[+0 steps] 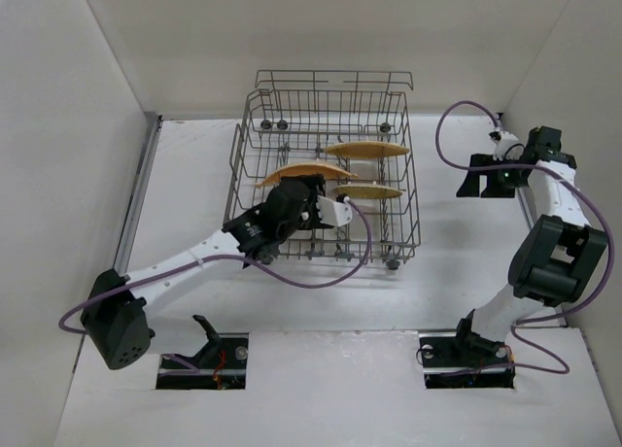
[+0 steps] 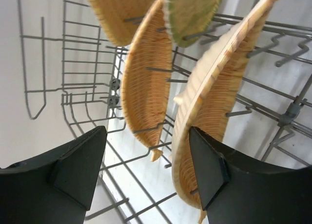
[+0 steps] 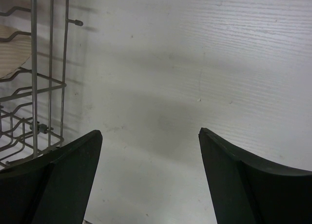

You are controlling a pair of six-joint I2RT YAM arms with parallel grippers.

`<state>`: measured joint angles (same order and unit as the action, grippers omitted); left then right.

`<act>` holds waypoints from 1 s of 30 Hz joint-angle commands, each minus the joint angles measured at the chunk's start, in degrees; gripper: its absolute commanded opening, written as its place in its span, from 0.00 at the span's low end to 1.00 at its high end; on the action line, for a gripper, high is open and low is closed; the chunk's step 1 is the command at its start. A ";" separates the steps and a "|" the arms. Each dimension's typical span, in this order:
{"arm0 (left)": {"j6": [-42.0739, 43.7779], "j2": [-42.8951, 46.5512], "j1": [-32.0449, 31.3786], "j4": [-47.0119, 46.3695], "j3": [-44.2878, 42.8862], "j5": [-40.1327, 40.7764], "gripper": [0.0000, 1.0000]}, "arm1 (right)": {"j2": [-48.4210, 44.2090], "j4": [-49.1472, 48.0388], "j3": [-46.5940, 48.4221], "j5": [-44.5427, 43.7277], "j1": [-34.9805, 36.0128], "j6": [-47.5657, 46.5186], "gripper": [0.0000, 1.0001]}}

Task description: Load the plates into the dish rack

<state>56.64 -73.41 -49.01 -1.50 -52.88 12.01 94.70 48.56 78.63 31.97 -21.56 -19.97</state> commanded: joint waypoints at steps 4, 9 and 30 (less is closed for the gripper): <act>-6.98 5.64 1.33 8.96 -12.14 0.73 0.67 | 1.98 -1.71 4.16 1.96 2.09 -0.25 0.86; -11.72 4.24 4.14 12.12 -21.19 4.86 0.71 | 1.81 -3.02 5.04 1.70 5.34 0.10 0.85; -52.42 -16.32 46.41 30.40 -36.23 -1.63 1.00 | 1.37 -9.97 18.49 -16.31 11.32 14.43 1.00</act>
<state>12.69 -88.95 -6.42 25.43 -85.49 13.08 96.03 41.82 94.41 22.17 -8.47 -8.19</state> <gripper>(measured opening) 0.997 0.999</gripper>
